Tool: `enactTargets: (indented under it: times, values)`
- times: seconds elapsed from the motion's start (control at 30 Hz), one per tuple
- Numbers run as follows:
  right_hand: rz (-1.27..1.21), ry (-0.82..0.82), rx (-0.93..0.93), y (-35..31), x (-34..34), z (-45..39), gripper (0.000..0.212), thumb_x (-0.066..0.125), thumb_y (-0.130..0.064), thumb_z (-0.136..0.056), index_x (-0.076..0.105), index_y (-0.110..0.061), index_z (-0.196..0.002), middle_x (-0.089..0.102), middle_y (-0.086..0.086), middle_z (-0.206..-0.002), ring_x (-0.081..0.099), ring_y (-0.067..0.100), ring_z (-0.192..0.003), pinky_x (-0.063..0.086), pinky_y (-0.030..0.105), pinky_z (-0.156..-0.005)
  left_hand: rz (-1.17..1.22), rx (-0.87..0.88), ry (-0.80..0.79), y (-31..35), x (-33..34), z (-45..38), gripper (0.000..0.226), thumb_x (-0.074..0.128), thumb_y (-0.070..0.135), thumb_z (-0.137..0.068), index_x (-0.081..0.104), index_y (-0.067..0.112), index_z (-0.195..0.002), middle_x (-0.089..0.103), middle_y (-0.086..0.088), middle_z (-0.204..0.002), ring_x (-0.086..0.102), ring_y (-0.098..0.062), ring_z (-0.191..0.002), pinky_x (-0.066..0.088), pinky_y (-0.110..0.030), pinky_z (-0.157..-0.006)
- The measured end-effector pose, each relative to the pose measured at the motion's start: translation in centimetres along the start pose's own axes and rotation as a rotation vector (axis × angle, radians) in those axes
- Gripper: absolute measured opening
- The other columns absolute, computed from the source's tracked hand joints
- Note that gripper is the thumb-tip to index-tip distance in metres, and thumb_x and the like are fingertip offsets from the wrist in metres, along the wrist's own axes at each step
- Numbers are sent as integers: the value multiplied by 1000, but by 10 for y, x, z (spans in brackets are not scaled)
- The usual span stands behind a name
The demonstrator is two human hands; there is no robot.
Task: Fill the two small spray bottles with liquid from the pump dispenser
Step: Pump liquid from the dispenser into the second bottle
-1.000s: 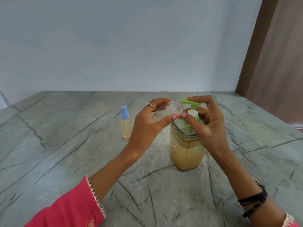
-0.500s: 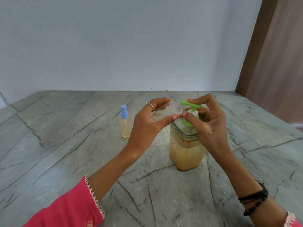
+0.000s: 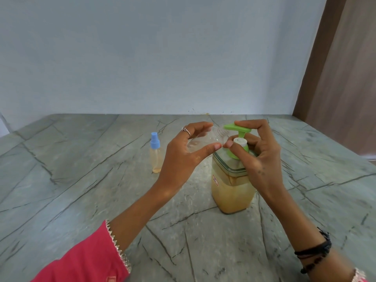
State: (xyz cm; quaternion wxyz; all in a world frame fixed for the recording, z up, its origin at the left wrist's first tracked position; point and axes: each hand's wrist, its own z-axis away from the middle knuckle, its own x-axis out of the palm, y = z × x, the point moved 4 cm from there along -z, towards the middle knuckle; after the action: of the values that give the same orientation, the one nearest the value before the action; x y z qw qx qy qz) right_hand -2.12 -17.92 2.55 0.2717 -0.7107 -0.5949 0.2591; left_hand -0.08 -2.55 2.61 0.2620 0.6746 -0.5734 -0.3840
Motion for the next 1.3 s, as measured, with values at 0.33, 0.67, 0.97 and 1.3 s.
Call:
enactTargets:
  times: [0.33,0.67,0.97,1.3]
  values:
    - [4,-1,0,1,1,0,35,66,-1,-85,52,-28,-102,72,-5,-90,69,16,-69,53,23,-56,-12,1,-4,2,-1,0,47,69,38,-66,60,25,-110,63,16,-105,57,4,-104,48,-23,-95]
    - [8,25,7,4,-1,-2,34,69,-3,-84,55,-30,-99,73,0,-83,69,19,-67,52,27,-57,-11,2,-10,3,-1,0,42,68,39,-65,59,33,-105,63,20,-102,56,9,-101,46,-14,-92]
    - [-48,35,71,6,-4,-6,18,70,-10,-75,58,-22,-80,73,6,-82,68,36,-70,52,52,-61,-8,-2,-6,2,0,1,43,69,39,-64,60,33,-105,63,22,-101,57,10,-101,46,-16,-93]
    - [43,10,-5,2,-1,0,31,68,-8,-85,53,-31,-98,72,-4,-91,69,24,-68,55,46,-58,-18,-8,-13,1,0,1,43,69,39,-65,60,32,-107,64,19,-103,57,7,-103,47,-19,-94]
